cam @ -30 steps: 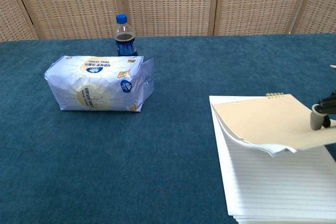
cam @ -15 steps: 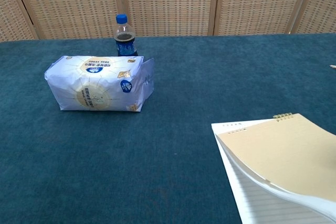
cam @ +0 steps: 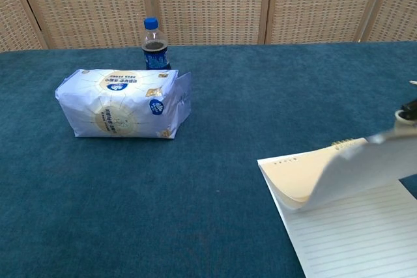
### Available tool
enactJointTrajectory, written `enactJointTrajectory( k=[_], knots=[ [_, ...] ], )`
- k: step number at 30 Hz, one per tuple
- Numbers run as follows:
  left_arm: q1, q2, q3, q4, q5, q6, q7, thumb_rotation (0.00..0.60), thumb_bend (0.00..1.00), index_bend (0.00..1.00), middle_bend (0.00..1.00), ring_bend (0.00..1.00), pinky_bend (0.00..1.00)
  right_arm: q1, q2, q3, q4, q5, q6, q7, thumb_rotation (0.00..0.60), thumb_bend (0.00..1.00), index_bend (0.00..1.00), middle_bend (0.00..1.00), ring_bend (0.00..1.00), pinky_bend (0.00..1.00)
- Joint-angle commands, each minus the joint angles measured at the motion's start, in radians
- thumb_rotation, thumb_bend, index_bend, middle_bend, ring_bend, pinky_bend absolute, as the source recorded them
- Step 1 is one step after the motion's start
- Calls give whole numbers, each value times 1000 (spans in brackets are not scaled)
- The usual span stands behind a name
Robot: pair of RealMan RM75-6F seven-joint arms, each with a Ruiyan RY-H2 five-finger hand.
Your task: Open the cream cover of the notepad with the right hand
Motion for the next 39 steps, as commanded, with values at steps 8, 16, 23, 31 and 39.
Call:
enactJointTrajectory(
  k=[8, 16, 23, 31, 39],
  knots=[
    [-19, 6, -14, -2, -37, -38, 2, 600, 0, 0, 0, 0, 0, 277, 115, 270, -258, 672, -536, -210, 600, 762, 663, 680, 538, 608],
    [-45, 0, -34, -12, -98, -92, 33, 600, 0, 0, 0, 0, 0, 513, 4, 262, -139, 1247, -670, -493, 600, 762, 663, 681, 538, 603],
    [-66, -6, -57, -9, -175, -137, 55, 600, 0, 0, 0, 0, 0, 676, -168, 207, 75, 1619, -651, -630, 600, 761, 663, 681, 516, 582],
    [-92, -21, -79, -1, -259, -188, 99, 600, 0, 0, 0, 0, 0, 756, -349, 172, 363, 1819, -694, -720, 600, 762, 662, 681, 505, 549],
    [-120, -37, -99, 17, -335, -234, 137, 600, 0, 0, 0, 0, 0, 778, -490, 171, 630, 1904, -769, -769, 600, 79, 105, 75, 44, 113]
  ],
)
